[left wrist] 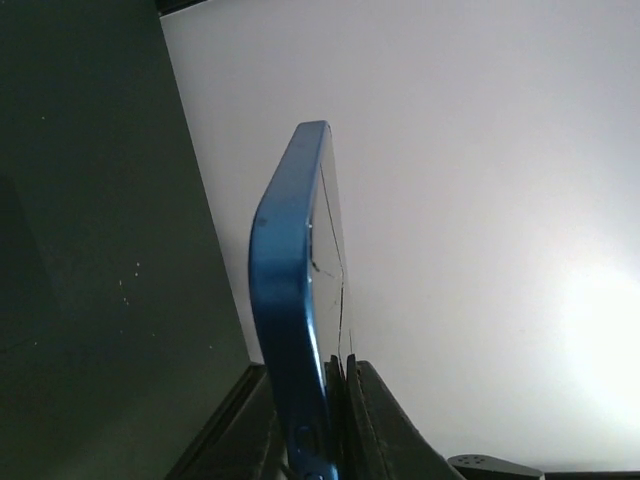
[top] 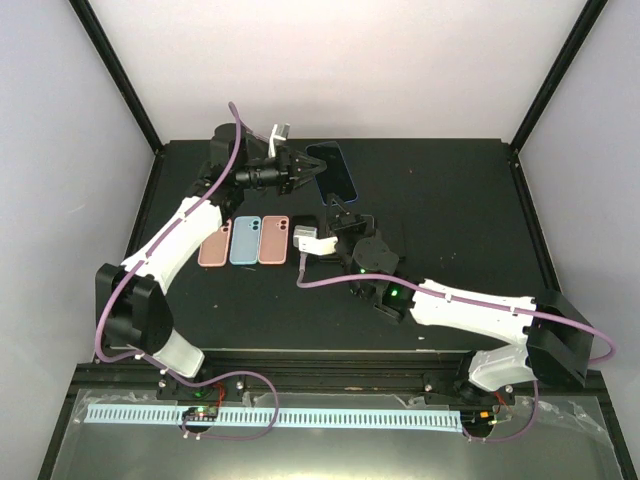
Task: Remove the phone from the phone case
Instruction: Place the phone at the center of the board.
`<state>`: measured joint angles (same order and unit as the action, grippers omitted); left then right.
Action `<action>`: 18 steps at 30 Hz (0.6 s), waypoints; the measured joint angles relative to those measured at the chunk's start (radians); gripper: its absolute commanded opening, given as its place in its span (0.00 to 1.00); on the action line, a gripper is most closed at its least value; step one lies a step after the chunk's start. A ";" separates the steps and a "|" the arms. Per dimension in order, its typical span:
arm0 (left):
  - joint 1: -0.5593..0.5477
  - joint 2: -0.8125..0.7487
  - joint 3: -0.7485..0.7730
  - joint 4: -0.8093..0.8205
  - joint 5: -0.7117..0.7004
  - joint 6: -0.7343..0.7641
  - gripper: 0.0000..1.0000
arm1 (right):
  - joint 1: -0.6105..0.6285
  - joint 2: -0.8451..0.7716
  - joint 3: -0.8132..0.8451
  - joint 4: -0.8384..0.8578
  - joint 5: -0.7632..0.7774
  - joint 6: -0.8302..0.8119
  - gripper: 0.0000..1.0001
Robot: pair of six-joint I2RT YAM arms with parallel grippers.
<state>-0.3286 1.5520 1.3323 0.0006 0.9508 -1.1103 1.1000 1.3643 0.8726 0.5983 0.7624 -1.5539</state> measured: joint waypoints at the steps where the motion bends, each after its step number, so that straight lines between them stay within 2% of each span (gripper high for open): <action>1: 0.000 0.000 0.000 -0.005 0.001 0.002 0.06 | 0.000 -0.002 -0.001 -0.006 0.001 0.011 0.24; 3: 0.000 0.000 0.002 -0.011 0.004 0.024 0.03 | 0.000 -0.009 -0.002 -0.042 -0.004 0.040 0.41; 7: -0.001 0.000 0.008 -0.032 0.005 0.103 0.03 | -0.005 -0.051 -0.003 -0.158 -0.002 0.133 0.63; 8: 0.000 0.001 0.008 -0.035 0.005 0.114 0.03 | -0.009 -0.069 -0.002 -0.204 -0.003 0.164 0.66; 11: 0.006 0.004 0.017 -0.044 0.005 0.150 0.03 | -0.024 -0.108 0.030 -0.372 -0.025 0.281 0.71; 14: 0.010 0.010 0.034 -0.052 0.006 0.186 0.02 | -0.048 -0.136 0.087 -0.570 -0.089 0.419 0.71; 18: 0.016 0.012 0.045 -0.061 0.018 0.250 0.02 | -0.124 -0.174 0.191 -0.835 -0.257 0.608 0.71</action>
<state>-0.3122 1.5642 1.3773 -0.0608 0.9688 -0.8604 0.9760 1.1908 1.0637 -0.2371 0.5056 -0.9455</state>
